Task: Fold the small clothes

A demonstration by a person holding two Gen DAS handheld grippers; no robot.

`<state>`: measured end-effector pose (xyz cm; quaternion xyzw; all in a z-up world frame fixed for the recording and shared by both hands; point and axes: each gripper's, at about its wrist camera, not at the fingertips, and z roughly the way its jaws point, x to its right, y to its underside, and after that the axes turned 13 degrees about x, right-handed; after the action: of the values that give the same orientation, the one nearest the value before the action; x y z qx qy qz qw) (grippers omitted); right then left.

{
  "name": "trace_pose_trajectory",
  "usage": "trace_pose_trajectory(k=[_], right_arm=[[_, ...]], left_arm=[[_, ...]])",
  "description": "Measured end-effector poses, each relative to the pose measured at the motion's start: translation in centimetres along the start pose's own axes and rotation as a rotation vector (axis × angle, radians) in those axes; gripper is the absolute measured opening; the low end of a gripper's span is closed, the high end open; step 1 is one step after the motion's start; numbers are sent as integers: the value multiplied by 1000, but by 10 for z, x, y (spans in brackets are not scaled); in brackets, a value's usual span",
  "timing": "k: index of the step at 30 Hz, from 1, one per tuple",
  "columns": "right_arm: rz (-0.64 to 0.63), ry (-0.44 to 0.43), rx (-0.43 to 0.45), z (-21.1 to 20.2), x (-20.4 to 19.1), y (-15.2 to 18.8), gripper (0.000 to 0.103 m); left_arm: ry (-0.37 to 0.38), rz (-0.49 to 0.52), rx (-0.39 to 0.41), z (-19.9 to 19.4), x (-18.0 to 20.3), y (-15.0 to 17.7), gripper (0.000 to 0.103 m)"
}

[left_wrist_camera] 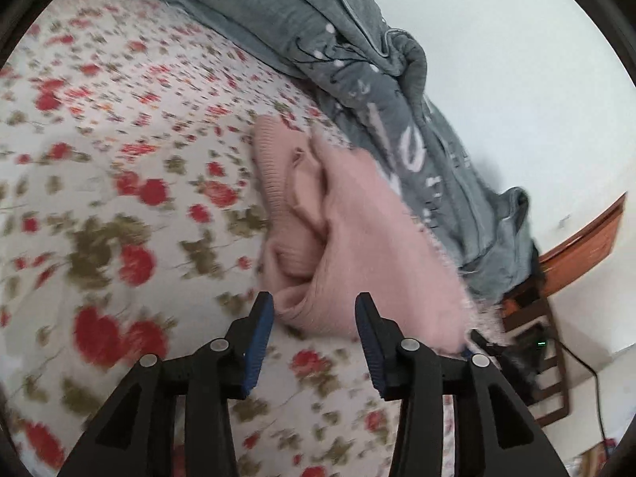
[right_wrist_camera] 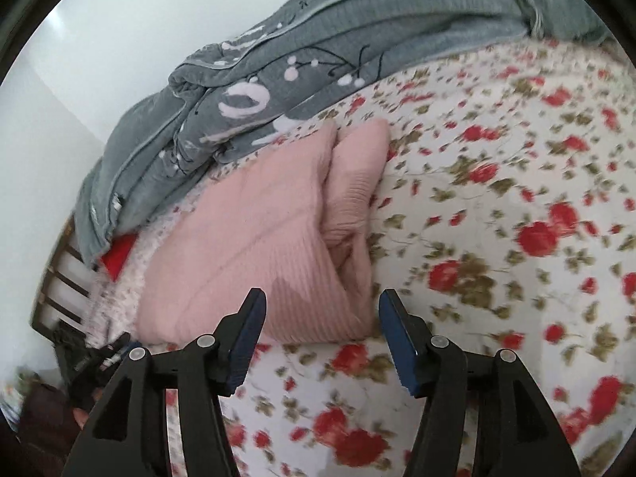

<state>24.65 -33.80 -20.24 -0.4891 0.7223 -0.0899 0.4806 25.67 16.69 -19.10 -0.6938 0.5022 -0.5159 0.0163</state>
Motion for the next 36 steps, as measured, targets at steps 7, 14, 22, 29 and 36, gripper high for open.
trace_pose_trajectory(k=[7,14,22,29,36], right_arm=[[7,26,-56,26,0,-15,58],[2,41,-80,54,-1,-30,62],[-96,85,-69,81,-17,-33,59],[-107,52,-20,55,-35,-34,21],[-120,36,-3,0,-54,-22,21]], left_arm=[[-62,17,-19,34,5,-18,42],[-70,7,-38,64,5,-32,45],[-108,-9,-16,81,11,-33,38],[-113,25,-7,57,38,-33,22],[-107,135,-42,20,69,-10,22]])
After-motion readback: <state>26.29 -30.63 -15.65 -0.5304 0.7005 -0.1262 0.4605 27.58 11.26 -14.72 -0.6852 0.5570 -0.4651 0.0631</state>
